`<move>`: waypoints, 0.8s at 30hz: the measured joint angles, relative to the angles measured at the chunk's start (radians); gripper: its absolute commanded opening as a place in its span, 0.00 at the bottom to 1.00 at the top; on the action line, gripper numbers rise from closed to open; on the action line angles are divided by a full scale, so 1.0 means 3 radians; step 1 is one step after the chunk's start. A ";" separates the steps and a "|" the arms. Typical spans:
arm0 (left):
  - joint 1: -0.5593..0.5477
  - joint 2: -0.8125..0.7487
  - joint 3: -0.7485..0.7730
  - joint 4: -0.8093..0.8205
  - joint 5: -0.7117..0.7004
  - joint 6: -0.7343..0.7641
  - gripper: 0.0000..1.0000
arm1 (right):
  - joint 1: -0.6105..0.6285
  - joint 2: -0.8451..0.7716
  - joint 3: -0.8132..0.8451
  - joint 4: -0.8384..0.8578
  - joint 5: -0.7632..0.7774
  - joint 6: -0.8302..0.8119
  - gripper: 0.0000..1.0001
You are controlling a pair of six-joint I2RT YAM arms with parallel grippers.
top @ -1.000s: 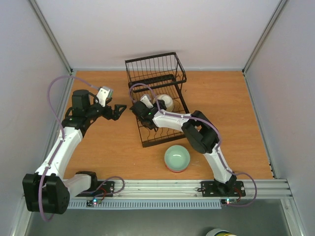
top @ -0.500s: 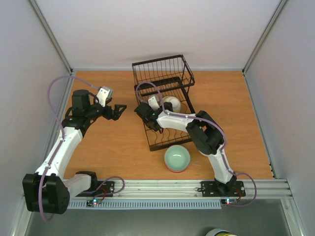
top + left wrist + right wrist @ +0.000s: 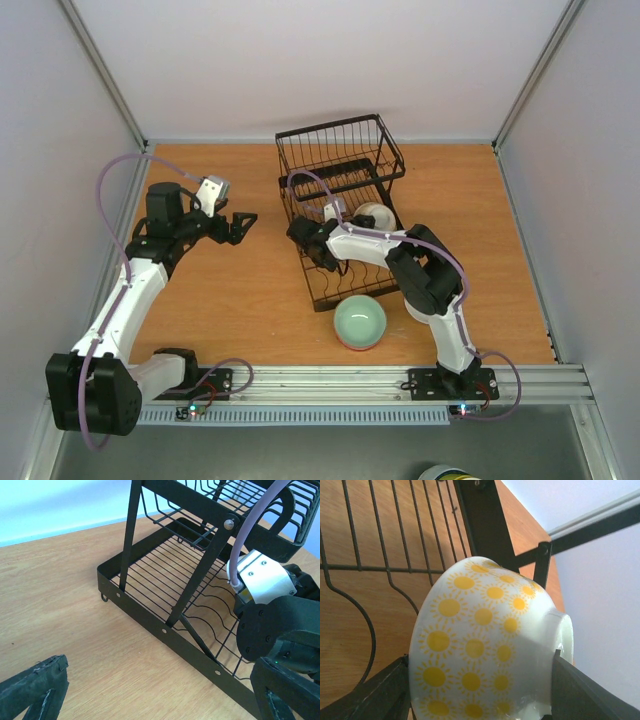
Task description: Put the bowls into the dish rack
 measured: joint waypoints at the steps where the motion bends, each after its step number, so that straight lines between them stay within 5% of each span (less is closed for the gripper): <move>1: 0.0000 0.0000 0.0000 0.0000 0.0004 0.0000 0.99 | 0.0000 0.0000 0.0000 -0.0061 0.0000 0.0083 0.06; 13: 0.0000 0.0000 0.0000 0.0000 0.0017 -0.0005 1.00 | -0.0001 -0.0195 -0.0198 -0.0296 -0.0075 0.0529 0.06; 24: 0.0000 0.0000 0.0000 0.0000 0.0033 -0.0010 0.99 | -0.0231 -0.1128 -0.0965 0.0910 -0.0865 -0.0518 0.07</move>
